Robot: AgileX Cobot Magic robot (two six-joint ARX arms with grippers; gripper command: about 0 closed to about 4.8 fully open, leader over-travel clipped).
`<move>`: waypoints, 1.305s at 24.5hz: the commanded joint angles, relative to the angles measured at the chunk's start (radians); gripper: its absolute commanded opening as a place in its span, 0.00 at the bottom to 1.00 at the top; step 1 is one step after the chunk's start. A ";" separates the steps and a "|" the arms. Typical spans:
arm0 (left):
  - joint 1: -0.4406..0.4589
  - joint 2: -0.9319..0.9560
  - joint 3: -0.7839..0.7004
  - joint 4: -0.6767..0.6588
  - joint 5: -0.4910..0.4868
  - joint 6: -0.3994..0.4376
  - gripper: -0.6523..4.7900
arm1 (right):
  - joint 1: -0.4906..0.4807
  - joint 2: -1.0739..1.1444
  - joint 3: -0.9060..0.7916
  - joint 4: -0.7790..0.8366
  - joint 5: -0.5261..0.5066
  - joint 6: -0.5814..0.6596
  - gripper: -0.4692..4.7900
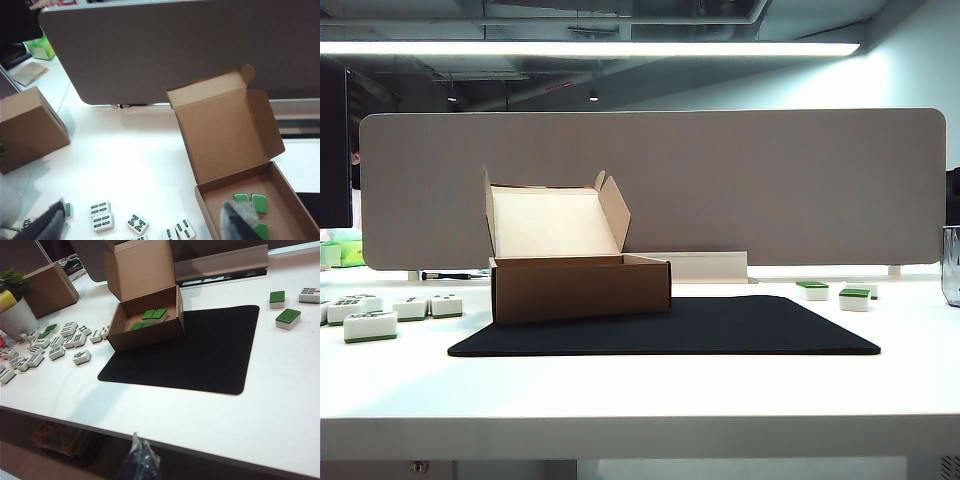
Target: Pick up four mahjong tiles and put them into the paper box.
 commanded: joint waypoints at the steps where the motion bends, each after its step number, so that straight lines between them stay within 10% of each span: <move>1: 0.000 -0.022 0.001 -0.012 0.000 -0.012 0.85 | 0.000 -0.012 0.003 0.006 0.000 -0.003 0.09; 8: -0.030 -0.050 0.001 -0.011 0.026 -0.158 0.85 | 0.000 -0.012 0.003 0.006 -0.001 -0.003 0.09; 19: -0.031 0.045 0.001 0.230 0.131 -0.158 0.84 | 0.000 -0.012 0.003 0.006 -0.067 -0.003 0.09; 27: -0.031 0.090 0.001 0.327 0.365 -0.090 0.12 | 0.000 -0.012 0.004 0.016 -0.091 -0.003 0.09; 32: -0.030 0.081 0.001 0.286 0.378 -0.025 0.11 | 0.000 -0.012 0.004 0.052 -0.090 -0.003 0.09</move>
